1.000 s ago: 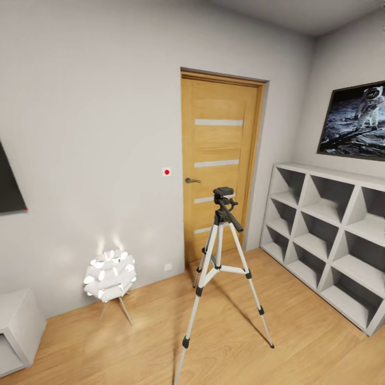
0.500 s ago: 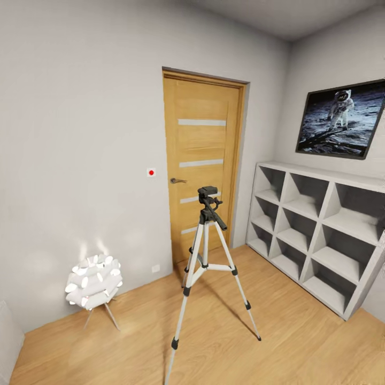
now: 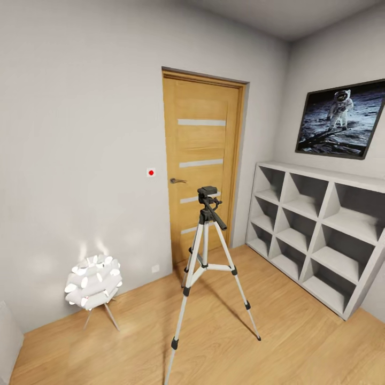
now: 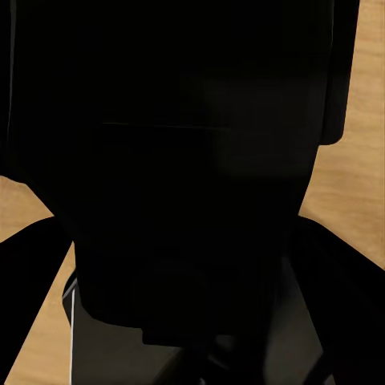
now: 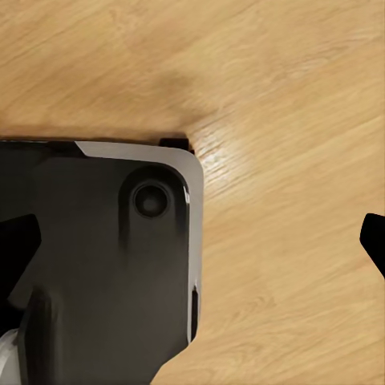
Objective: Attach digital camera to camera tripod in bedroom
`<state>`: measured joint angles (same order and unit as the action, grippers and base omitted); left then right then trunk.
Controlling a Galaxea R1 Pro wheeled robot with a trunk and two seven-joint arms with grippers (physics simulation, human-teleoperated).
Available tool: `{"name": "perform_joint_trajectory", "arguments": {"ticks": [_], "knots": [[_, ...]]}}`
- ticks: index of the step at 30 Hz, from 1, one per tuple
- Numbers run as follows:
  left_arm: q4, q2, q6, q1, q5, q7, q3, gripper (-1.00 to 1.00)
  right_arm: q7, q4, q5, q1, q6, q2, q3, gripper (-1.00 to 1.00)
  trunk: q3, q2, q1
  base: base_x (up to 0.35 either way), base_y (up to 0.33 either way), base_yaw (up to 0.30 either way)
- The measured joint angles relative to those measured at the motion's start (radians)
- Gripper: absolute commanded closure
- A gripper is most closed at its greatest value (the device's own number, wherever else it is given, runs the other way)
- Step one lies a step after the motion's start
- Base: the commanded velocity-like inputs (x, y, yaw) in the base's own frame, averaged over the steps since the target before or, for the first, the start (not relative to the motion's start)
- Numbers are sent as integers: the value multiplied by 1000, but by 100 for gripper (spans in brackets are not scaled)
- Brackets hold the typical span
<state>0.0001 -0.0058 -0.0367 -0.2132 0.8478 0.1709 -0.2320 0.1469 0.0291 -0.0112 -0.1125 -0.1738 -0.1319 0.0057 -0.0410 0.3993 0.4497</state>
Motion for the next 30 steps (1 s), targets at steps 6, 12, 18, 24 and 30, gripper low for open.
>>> {"name": "perform_joint_trajectory", "arguments": {"ticks": [6,12,18,24,30], "knots": [[0,0,1,0,-1,-8,0,100,0,0,0,0,0,-1,0,-100,0,0,0,0,0,0],[-1,0,1,0,-1,-11,0,100,1,0,1,0,1,-1,0,-100,0,0,0,0,0,0],[-1,0,1,0,-2,-11,0,100,0,0,1,0,0,-1,0,-100,0,0,0,0,0,0],[-1,0,1,0,-2,-11,0,100,0,0,1,0,0,-1,0,-100,0,0,0,0,0,0],[-1,-1,0,0,-2,-11,0,100,0,0,0,0,0,-2,0,-100,0,0,0,1,0,0]]}}
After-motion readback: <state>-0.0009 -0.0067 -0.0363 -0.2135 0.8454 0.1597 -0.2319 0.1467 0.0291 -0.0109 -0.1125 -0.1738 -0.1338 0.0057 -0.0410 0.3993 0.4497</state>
